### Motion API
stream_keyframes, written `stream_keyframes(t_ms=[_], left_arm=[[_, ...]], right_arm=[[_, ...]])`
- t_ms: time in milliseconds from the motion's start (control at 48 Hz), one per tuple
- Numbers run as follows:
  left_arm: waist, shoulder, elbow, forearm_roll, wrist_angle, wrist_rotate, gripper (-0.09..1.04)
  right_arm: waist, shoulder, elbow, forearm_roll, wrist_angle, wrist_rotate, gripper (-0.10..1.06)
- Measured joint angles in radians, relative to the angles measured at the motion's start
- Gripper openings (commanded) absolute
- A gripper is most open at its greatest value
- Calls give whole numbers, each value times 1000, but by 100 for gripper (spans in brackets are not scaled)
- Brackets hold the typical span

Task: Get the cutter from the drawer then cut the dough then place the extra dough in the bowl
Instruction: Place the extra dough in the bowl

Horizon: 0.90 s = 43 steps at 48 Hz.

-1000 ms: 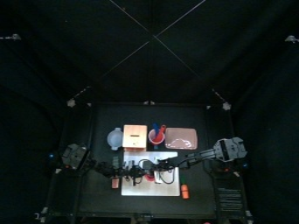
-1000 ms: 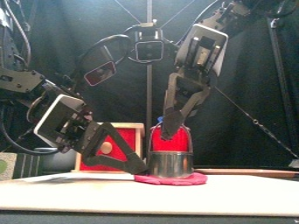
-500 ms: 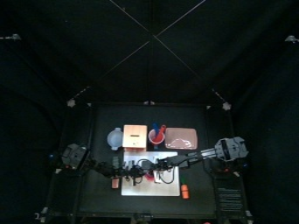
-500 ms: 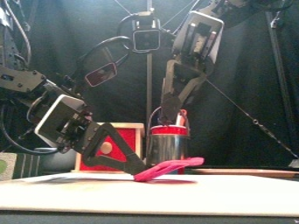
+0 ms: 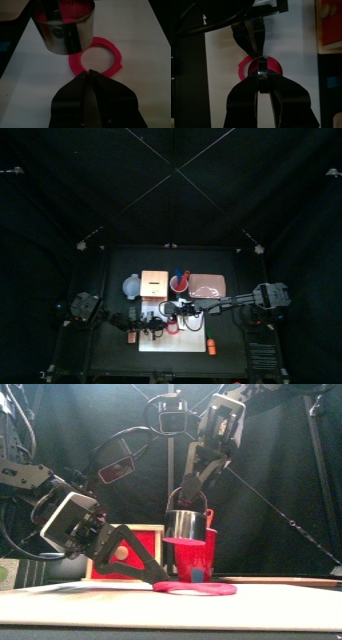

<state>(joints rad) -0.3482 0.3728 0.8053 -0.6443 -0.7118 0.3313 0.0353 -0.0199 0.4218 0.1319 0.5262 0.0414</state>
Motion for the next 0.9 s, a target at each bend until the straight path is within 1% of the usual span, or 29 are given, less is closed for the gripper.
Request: stream_keyframes(t_ms=[188, 417, 604, 688, 771, 896], left_arm=[[0, -2, 0, -5, 5, 0, 58], [3, -12, 5, -21, 18, 0, 58], [8, -57, 52, -48, 26, 3, 58], [14, -83, 78, -52, 32, 5, 58], [20, -104, 89, -54, 40, 8, 58], [28, -115, 94, -48, 41, 8, 58]], right_arm=[[-2, -58, 63, 14, 3, 3, 49], [-3, -101, 181, 52, 20, 5, 49], [-9, -120, 250, 104, 18, 5, 49], [-12, -123, 267, 118, 9, 5, 49], [-14, -121, 276, 117, -2, 3, 50], [-14, -121, 285, 83, -8, 3, 52]])
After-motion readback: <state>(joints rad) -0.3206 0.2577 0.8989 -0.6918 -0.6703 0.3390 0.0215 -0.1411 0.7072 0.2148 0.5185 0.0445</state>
